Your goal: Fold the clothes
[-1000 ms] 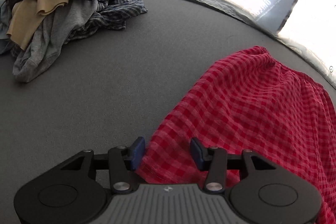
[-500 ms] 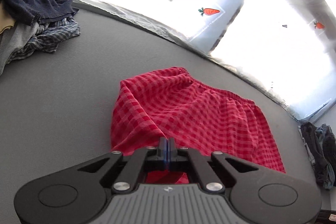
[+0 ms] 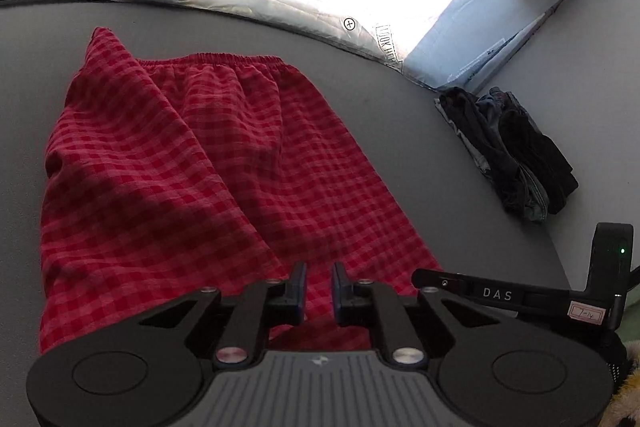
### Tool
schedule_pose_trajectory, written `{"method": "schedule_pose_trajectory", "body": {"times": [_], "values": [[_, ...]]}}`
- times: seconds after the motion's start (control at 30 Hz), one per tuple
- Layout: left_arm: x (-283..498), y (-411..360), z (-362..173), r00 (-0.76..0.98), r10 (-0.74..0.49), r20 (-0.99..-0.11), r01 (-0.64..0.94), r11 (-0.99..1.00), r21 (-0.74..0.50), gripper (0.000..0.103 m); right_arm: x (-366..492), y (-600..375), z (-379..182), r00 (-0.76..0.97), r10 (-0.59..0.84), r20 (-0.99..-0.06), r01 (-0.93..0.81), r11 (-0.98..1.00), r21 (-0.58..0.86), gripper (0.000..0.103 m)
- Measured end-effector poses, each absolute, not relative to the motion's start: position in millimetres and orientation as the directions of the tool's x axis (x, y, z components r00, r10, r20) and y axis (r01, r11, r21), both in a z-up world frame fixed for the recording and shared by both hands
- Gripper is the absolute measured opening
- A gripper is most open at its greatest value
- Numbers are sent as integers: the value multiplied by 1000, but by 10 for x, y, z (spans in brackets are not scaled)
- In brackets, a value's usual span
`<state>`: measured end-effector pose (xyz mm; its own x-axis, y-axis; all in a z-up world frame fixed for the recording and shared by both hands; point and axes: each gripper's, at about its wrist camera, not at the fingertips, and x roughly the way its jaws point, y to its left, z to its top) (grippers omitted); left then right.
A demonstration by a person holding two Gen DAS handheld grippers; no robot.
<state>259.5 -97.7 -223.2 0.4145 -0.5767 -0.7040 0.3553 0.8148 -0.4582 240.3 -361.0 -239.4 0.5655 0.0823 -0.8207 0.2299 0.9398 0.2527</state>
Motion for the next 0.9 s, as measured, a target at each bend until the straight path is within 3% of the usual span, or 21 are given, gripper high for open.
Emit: {"method": "schedule_pose_trajectory", "body": {"times": [0.13,0.3,0.4,0.57,0.8,0.9], "values": [[2597,-635,-2155,512,-506,-694,254,861,-441,23,2433,-3562,-2404,573,169,-802,208,917,341,55],[2689,-189,-2294,532,-339,-776,59,929,-366,23,2517,-3425,-2425,574,298,-763,153,876,458,35],[2659,54,-2441,513,-309,-801,-42,923,-383,23,2593,-3320,-2441,566,377,-733,113,845,522,25],[2623,263,-2668,465,-310,-829,-114,908,-403,23,2754,-3114,-2485,542,474,-694,66,799,598,25],[2655,276,-2753,441,-328,-835,-83,912,-402,23,2960,-2869,-2600,485,529,-696,38,783,621,37],[2668,273,-2763,439,-334,-834,-76,911,-405,23,3008,-2801,-2674,458,537,-709,41,783,620,37]]}}
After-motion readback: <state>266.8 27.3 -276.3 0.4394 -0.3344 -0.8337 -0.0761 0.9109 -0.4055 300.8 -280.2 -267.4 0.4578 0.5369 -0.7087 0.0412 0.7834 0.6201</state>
